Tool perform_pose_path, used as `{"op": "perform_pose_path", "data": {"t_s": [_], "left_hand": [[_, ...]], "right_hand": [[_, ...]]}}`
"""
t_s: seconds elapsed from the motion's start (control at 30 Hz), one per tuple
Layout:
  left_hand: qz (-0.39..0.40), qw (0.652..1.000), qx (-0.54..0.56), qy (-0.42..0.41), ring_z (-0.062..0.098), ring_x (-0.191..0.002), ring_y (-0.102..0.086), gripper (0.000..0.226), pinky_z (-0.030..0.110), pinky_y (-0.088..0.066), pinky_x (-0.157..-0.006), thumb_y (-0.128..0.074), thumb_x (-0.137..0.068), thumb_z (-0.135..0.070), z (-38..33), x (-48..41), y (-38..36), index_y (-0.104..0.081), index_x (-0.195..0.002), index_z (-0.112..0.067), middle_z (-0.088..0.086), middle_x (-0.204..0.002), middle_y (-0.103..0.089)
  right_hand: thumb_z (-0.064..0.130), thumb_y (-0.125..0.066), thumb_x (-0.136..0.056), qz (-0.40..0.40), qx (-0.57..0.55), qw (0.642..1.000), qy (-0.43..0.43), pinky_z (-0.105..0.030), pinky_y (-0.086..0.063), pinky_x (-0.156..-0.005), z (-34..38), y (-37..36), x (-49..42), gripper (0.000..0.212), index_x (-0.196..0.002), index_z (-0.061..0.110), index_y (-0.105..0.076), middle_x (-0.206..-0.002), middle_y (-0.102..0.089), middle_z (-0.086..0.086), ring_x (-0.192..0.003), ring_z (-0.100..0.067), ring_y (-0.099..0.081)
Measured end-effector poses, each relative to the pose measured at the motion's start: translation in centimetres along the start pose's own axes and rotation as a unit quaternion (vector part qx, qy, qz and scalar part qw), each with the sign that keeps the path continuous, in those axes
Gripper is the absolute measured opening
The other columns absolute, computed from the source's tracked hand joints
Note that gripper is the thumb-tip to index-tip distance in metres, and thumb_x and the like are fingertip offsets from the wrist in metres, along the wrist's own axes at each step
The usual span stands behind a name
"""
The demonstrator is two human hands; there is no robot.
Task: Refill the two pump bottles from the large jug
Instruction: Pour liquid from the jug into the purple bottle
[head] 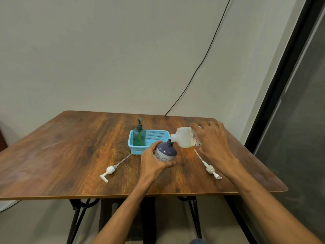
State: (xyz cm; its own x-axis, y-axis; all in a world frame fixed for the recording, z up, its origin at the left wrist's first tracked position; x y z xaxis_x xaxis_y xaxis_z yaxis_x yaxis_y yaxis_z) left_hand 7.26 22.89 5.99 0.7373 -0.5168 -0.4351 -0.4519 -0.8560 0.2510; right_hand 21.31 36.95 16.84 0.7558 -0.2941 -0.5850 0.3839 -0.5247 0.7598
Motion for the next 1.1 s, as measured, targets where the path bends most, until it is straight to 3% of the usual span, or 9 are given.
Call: {"op": "perform_pose_path", "data": {"t_s": [0.1, 0.2, 0.27, 0.33, 0.43, 0.6, 0.73, 0.9, 1.1], "left_hand": [[-0.006, 1.0, 0.007, 0.001, 0.0, -0.099, -0.06, 0.084, 0.006, -0.049, -0.076, -0.096, -0.049, -0.035, -0.1, 0.1, 0.1, -0.058, -0.123, -0.021, -0.01, -0.111, -0.063], [-0.018, 1.0, 0.012, 0.003, -0.003, -0.098, -0.06, 0.082, 0.008, -0.048, -0.076, -0.096, -0.049, -0.036, -0.1, 0.1, 0.3, -0.057, -0.121, -0.024, -0.015, -0.109, -0.062], [-0.027, 1.0, 0.012, 0.007, -0.003, -0.098, -0.059, 0.082, 0.01, -0.047, -0.076, -0.096, -0.048, -0.035, 0.1, 0.1, 0.4, -0.057, -0.119, -0.026, -0.016, -0.108, -0.062], [-0.034, 0.999, 0.007, 0.016, -0.003, -0.097, -0.059, 0.083, 0.011, -0.048, -0.077, -0.097, -0.048, -0.034, 0.6, 0.1, 0.5, -0.057, -0.12, -0.024, -0.013, -0.11, -0.062], [-0.044, 0.999, -0.002, 0.032, -0.001, -0.096, -0.059, 0.083, 0.013, -0.05, -0.081, -0.097, -0.048, -0.03, 1.5, 0.1, 0.6, -0.058, -0.121, -0.021, -0.008, -0.115, -0.063], [-0.048, 0.998, -0.015, 0.045, 0.008, -0.107, -0.058, 0.086, 0.02, -0.051, -0.088, -0.097, -0.05, -0.028, 2.5, 0.0, 0.1, -0.055, -0.125, -0.019, -0.006, -0.123, -0.061], [-0.047, 0.997, -0.025, 0.048, 0.011, -0.11, -0.059, 0.088, 0.031, -0.054, -0.094, -0.097, -0.049, -0.03, 3.1, -0.2, -0.3, -0.054, -0.126, -0.019, -0.003, -0.125, -0.061], [-0.035, 0.997, -0.024, 0.058, 0.008, -0.11, -0.056, 0.089, 0.027, -0.051, -0.095, -0.096, -0.05, -0.029, 3.7, -0.3, -0.8, -0.053, -0.127, -0.019, -0.003, -0.126, -0.06], [-0.025, 0.997, -0.027, 0.064, 0.004, -0.108, -0.053, 0.088, 0.014, -0.045, -0.086, -0.096, -0.051, -0.027, 4.0, -0.2, -1.2, -0.051, -0.127, -0.02, -0.007, -0.124, -0.058]], "right_hand": [[0.026, -0.079, -0.066, 0.029, -0.059, 0.997, -0.04, -0.039, -0.042, -0.087, -0.1, -1.1, 0.9, 0.072, -0.133, 0.026, -0.052, -0.118, -0.064, -0.002, -0.104, -0.026, -0.059], [0.028, -0.08, -0.068, 0.048, -0.206, 0.973, -0.097, -0.031, -0.045, -0.073, -0.5, -2.9, 1.8, 0.062, -0.124, 0.023, -0.054, -0.106, -0.064, -0.001, -0.094, -0.024, -0.063], [0.025, -0.087, -0.069, 0.076, -0.366, 0.914, -0.158, -0.038, -0.054, -0.079, -0.2, -4.8, 2.4, 0.064, -0.123, 0.018, -0.054, -0.11, -0.063, -0.005, -0.099, -0.024, -0.062], [0.02, -0.094, -0.06, 0.07, -0.447, 0.862, -0.228, -0.041, -0.059, -0.083, 0.4, -6.8, 3.3, 0.073, -0.119, 0.023, -0.051, -0.112, -0.063, -0.003, -0.101, -0.02, -0.062], [0.024, -0.095, -0.056, 0.056, -0.473, 0.833, -0.281, -0.041, -0.06, -0.08, 0.9, -9.2, 4.6, 0.079, -0.116, 0.032, -0.044, -0.112, -0.061, 0.002, -0.101, -0.019, -0.062], [0.029, -0.095, -0.058, 0.041, -0.488, 0.806, -0.332, -0.045, -0.058, -0.088, 1.4, -12.0, 6.2, 0.087, -0.13, 0.023, -0.047, -0.125, -0.061, 0.001, -0.115, -0.02, -0.059], [0.028, -0.095, -0.058, 0.02, -0.491, 0.795, -0.357, -0.044, -0.056, -0.09, 1.9, -12.8, 6.9, 0.086, -0.129, 0.021, -0.047, -0.126, -0.061, -0.002, -0.117, -0.022, -0.058], [0.026, -0.093, -0.065, 0.001, -0.507, 0.776, -0.376, -0.038, -0.054, -0.093, 2.5, -13.0, 7.5, 0.087, -0.137, 0.017, -0.044, -0.134, -0.059, -0.003, -0.121, -0.021, -0.057], [0.032, -0.091, -0.068, -0.008, -0.515, 0.768, -0.381, -0.043, -0.054, -0.097, 2.9, -13.3, 8.1, 0.091, -0.142, 0.022, -0.04, -0.139, -0.057, -0.001, -0.124, -0.02, -0.056]]}}
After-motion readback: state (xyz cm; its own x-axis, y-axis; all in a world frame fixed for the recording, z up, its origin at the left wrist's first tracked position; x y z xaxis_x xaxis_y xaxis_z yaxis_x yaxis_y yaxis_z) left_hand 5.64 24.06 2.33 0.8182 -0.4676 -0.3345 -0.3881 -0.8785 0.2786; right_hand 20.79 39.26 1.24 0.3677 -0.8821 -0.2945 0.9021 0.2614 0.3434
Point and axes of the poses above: each hand's wrist, its own x-axis away from the middle knuckle, its own y-axis out of the back of the hand, z = x × y, the point moved 4 cm from there along -x, towards the middle knuckle
